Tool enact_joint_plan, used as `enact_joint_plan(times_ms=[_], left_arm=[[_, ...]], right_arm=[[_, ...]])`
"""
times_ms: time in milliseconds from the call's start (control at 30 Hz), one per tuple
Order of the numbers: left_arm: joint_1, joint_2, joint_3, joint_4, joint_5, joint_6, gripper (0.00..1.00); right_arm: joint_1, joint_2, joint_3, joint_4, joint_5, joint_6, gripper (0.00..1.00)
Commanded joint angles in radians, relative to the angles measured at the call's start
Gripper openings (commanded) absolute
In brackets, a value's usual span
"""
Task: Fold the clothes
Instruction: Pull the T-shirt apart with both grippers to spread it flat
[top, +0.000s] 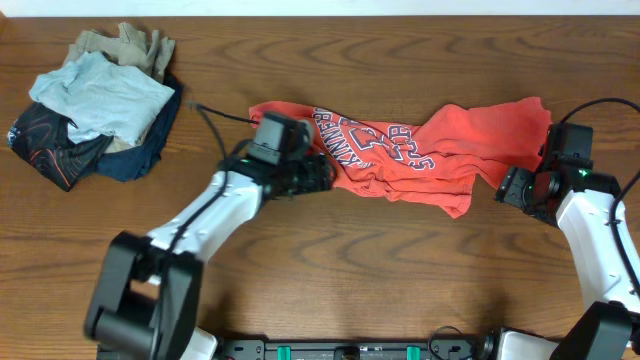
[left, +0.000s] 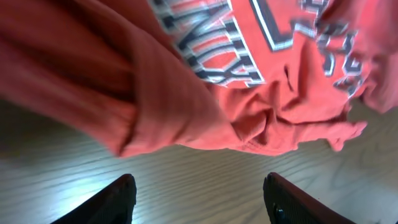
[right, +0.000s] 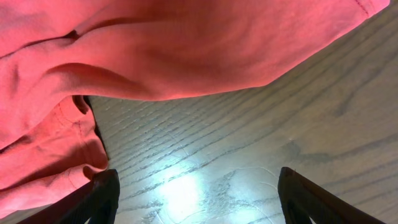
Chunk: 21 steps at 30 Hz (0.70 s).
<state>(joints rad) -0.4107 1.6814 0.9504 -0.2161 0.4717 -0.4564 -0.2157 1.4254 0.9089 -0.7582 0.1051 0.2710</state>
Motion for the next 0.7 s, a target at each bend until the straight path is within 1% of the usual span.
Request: enact_joint_plan(times_ms=[0,100,200,233,267,300,333,433,467,500,567,600,667], left_arm=[[-0.039,0.055,0.001,0.041,0.005,-0.013,0.67],[-0.049,0.099,0.001,0.08,-0.058,-0.013,0.67],[-0.049,0.124,0.001,0.088,-0.184,-0.012,0.67],[-0.049,0.128,0.001,0.089,-0.229,-0.012,0.66],[-0.049,0.129,0.001,0.092,-0.263,-0.012,0.62],[-0.049,0.129,0.001,0.096,-0.291,-0.011,0.54],[-0.049,0.129,0.001,0.103,-0.31,-0.009,0.49],[-0.049,0.129,0.001,0.13,-0.312,-0.009,0.26],[-0.049,0.129,0.001,0.134,-0.312,-0.009,0.21],[-0.049,0.129,0.001,0.136,-0.308,-0.009,0.19],[-0.049,0.129,0.001,0.137,-0.307,-0.009,0.19],[-0.049,0.129,0.001,0.14,-0.303,-0.01,0.29],[-0.049,0.129,0.001,0.146,-0.299,-0.009,0.63]], right_arm=[[-0.004,-0.013,0.012,-0.007,-0.005,0.013,0.8],[-0.004,-0.013,0.012,-0.021,-0.005,0.013,0.81],[-0.004,-0.013,0.012,-0.028,-0.005,0.013,0.81],[-0.004,-0.013,0.012,-0.028,-0.005,0.013,0.81],[-0.004,-0.013,0.012,-0.028,-0.005,0.013,0.81],[-0.004,-0.013,0.012,-0.028,-0.005,0.013,0.81],[-0.004,-0.013,0.012,-0.028,-0.005,0.013,0.81],[-0.004,-0.013,0.012,-0.028,-0.005,0.013,0.81],[-0.004,-0.013,0.012,-0.028,-0.005,0.013,0.81],[-0.004,-0.013,0.012,-0.028,-0.005,0.013,0.81],[-0.004,-0.013,0.012,-0.028,-0.005,0.013,0.81],[-0.004,-0.013,0.012,-0.028,-0.005,0.013,0.81],[-0.004,-0.013,0.012,-0.028,-0.005,0.013,0.81]])
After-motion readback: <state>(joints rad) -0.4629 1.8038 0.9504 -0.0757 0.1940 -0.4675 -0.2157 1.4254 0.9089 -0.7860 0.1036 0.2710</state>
